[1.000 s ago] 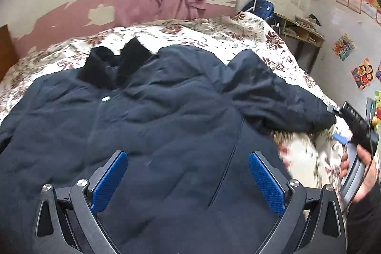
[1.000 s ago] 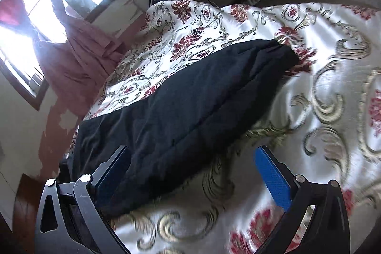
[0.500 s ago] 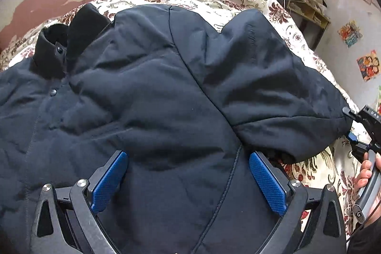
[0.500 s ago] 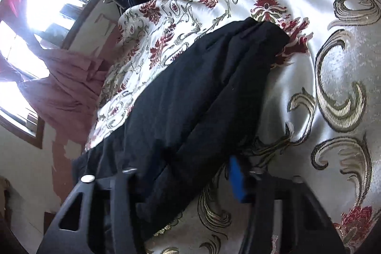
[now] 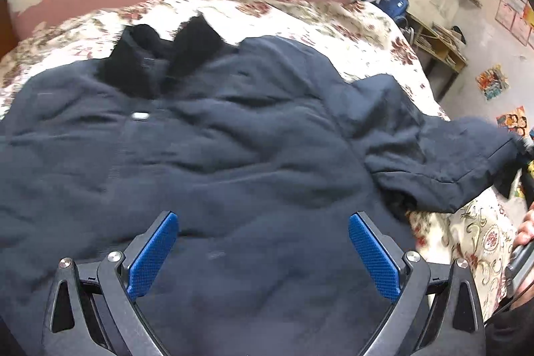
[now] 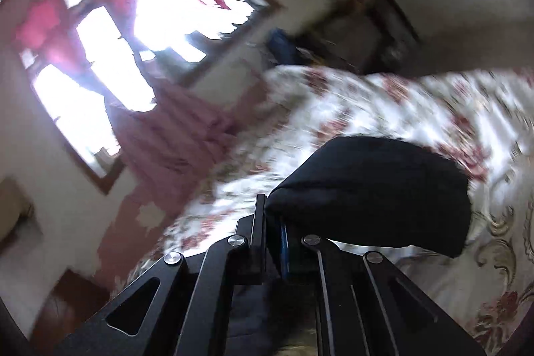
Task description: Fold large clothes
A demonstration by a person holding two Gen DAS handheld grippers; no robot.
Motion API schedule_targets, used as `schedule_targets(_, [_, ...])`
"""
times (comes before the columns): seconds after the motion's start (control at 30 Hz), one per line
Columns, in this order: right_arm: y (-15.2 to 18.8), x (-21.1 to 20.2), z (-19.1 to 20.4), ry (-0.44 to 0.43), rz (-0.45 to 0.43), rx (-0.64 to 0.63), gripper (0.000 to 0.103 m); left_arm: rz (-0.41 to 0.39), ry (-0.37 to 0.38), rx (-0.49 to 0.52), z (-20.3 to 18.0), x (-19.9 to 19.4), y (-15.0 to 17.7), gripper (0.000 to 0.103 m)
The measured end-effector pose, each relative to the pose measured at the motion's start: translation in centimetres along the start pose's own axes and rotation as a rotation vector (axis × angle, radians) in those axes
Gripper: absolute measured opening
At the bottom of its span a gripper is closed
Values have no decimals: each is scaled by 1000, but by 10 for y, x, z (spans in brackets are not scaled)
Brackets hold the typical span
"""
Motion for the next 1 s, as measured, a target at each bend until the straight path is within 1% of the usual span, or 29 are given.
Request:
schedule_targets(0.1, [19,-12,71,-29,5,-188,7,-11,-48,-21,49,-30,12,103])
schedule_targets(0.13, [23,-14,89,-34,8,-236,7,-13,-60,-28,60,-37,12,103])
schedule_targets(0.17, [34,-15,118,-43,14,-313,7,-21,-75,-39,79,-48,17,103])
schedule_targets(0.23, [51,-16,160,-59,28,-407,7,-37,-96,-59,109,-65,25,103])
schedule_targets(0.3, [67,-15,196,-83,60,-471,7,-53,-111,-89,139,-82,33,103])
schedule_targets(0.37, [90,-10,236,-104,110,-555,6,-75,-111,-128,167,-99,41,103])
schedule_targets(0.47, [124,-2,282,-111,172,-676,6,-105,-103,-186,209,-120,58,103])
schedule_targets(0.5, [135,1,291,-115,192,-707,6,-113,-100,-202,222,-125,64,103])
schedule_targets(0.57, [172,6,319,-119,249,-808,6,-122,-99,-226,240,-129,73,103])
schedule_targets(0.63, [200,11,334,-119,292,-881,6,-130,-94,-254,260,-132,86,103])
schedule_targets(0.67, [224,15,341,-116,329,-932,6,-132,-89,-267,267,-132,90,103])
schedule_targets(0.73, [258,21,349,-104,395,-1001,6,-136,-75,-299,285,-131,100,103])
schedule_targets(0.8, [292,32,344,-85,477,-1071,6,-136,-63,-328,299,-128,106,103])
schedule_targets(0.83, [304,37,337,-83,513,-1092,6,-136,-52,-347,306,-127,110,103])
schedule_targets(0.87, [325,40,332,-76,578,-1121,6,-134,-43,-362,312,-125,114,103])
schedule_targets(0.9, [340,41,329,-66,622,-1140,7,-134,-36,-370,316,-124,117,103])
schedule_targets(0.97, [359,40,315,-71,699,-1166,17,-133,-23,-379,321,-121,122,103])
schedule_targets(1.0, [362,40,306,-75,719,-1165,39,-134,-18,-378,322,-120,123,103])
Point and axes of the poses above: each gripper's, at about its wrist camera, not at the fingertips, and x roughly the way its jaws point, z to its left, y to its underside, the point moved 6 cm from there along x, roughly the way its jaws point, and after that the axes turned 11 degrees about z, right-handed, at the moved point
